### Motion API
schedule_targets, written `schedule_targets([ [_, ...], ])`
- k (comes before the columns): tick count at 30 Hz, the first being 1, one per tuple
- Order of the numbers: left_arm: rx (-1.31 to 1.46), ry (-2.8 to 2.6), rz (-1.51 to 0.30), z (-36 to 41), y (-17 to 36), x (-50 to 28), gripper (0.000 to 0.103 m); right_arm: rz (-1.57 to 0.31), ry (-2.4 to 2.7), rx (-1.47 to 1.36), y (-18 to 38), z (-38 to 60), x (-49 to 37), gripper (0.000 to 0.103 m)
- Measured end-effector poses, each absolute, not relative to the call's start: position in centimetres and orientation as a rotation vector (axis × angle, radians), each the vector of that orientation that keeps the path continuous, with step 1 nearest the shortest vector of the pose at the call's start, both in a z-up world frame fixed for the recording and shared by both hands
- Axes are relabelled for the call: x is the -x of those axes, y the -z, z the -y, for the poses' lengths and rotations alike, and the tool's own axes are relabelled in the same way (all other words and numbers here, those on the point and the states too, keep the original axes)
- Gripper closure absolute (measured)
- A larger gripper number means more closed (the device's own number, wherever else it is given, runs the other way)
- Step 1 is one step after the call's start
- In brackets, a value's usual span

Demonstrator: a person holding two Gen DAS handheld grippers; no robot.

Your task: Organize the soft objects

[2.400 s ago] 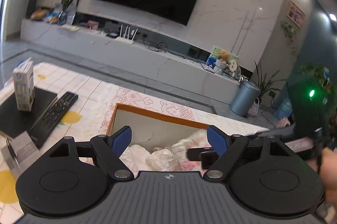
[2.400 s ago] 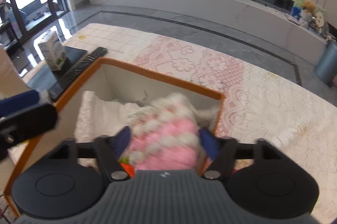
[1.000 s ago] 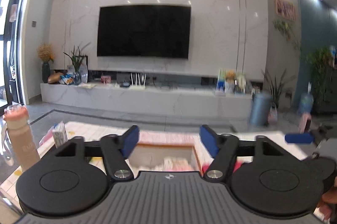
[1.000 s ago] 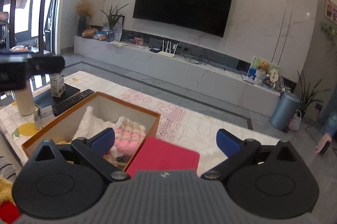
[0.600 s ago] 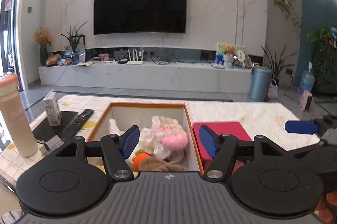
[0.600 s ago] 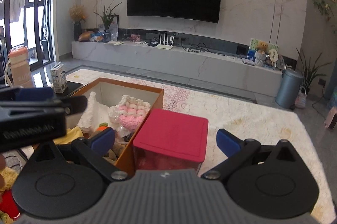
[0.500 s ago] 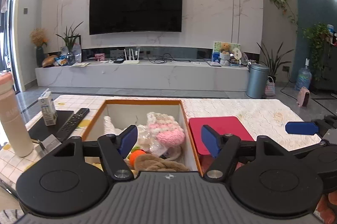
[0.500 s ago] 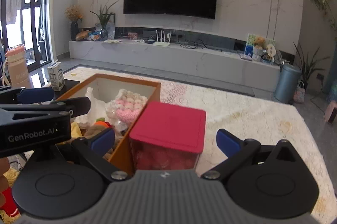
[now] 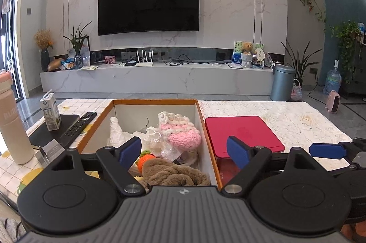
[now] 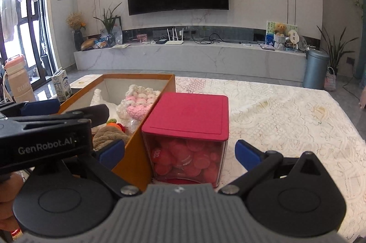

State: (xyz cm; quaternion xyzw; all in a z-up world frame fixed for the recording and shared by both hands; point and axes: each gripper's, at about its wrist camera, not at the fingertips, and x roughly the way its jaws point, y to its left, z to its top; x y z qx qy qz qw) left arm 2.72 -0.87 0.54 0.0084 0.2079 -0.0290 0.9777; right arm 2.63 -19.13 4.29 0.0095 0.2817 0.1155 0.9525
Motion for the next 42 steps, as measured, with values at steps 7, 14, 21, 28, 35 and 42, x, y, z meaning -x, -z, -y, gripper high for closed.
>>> schedule_targets([
  [7,-0.009,0.052,-0.434,0.98,-0.51,-2.68,0.004,-0.57,-0.233,-0.013,-4.15,19.17,-2.5,0.003],
  [14,-0.012,0.049,-0.434,1.03,-0.44,-2.68,0.004,-0.575,-0.234,-0.011,-4.03,19.18,-2.4,0.003],
  [21,-0.006,0.043,-0.435,1.0,-0.34,-2.69,0.004,-0.574,-0.238,-0.006,-4.1,19.23,-2.22,0.003],
  [28,-0.01,0.037,-0.449,1.02,-0.36,-2.79,0.004,-0.575,-0.246,-0.018,-3.84,19.36,-2.23,0.003],
  [35,-0.003,0.035,-0.46,0.98,-0.43,-2.83,0.004,-0.578,-0.25,-0.022,-3.82,19.31,-2.27,0.003],
  [42,0.005,0.039,-0.464,0.84,-0.51,-2.96,0.004,-0.581,-0.252,-0.032,-3.8,19.3,-2.27,0.003],
])
